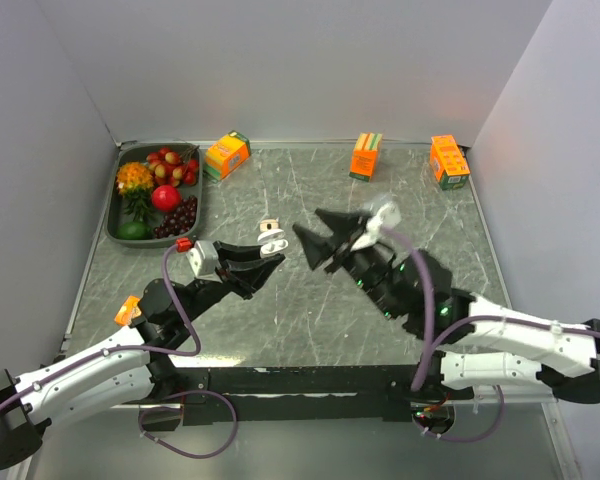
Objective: Insert the wireless bluetooth earbuds into the charging case
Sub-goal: Place the earbud in the charging case, then close the charging case.
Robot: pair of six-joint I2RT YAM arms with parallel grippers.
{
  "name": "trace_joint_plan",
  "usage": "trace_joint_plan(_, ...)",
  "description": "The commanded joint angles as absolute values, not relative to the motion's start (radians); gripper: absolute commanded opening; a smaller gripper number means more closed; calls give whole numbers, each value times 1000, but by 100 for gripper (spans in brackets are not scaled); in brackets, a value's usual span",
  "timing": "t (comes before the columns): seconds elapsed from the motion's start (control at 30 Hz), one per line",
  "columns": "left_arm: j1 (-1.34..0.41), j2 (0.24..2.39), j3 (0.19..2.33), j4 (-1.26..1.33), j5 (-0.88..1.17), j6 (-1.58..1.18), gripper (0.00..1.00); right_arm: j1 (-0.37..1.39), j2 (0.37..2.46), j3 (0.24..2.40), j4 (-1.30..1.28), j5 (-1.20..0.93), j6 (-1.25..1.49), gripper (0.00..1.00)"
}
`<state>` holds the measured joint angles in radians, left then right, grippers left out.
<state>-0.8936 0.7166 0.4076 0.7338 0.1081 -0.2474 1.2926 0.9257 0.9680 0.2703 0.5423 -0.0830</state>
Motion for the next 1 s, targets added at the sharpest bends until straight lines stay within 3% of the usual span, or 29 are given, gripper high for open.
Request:
trace_joint_plan(0.0,-896,703,405,735,118,-222,1,1189,1006,1331,-220,522,128,57)
trace_joint_plan(0.07,-894,704,403,720,129,-215,1,1118,1113,1523,-470,415,162,55)
trace_joint_plan(0.17,-894,716,417,649,118,-189,1,1074,1242,1721,-693,303,186,42)
trace_joint_plan(0.3,-896,719,410,606,118,-124,1,1003,1400,1897,-912,137,221,2)
trace_joint_plan(0.33,-894,718,411,589,118,-115,1,996,1448,1940,-942,115,225,0)
trace_joint_plan(0.57,-896,712,436,537,161,-48,1,986,1516,1905,-957,-18,250,0)
trace_joint_plan(0.97,-899,696,423,534,163,-52,1,986,1508,1795,-897,-64,294,0)
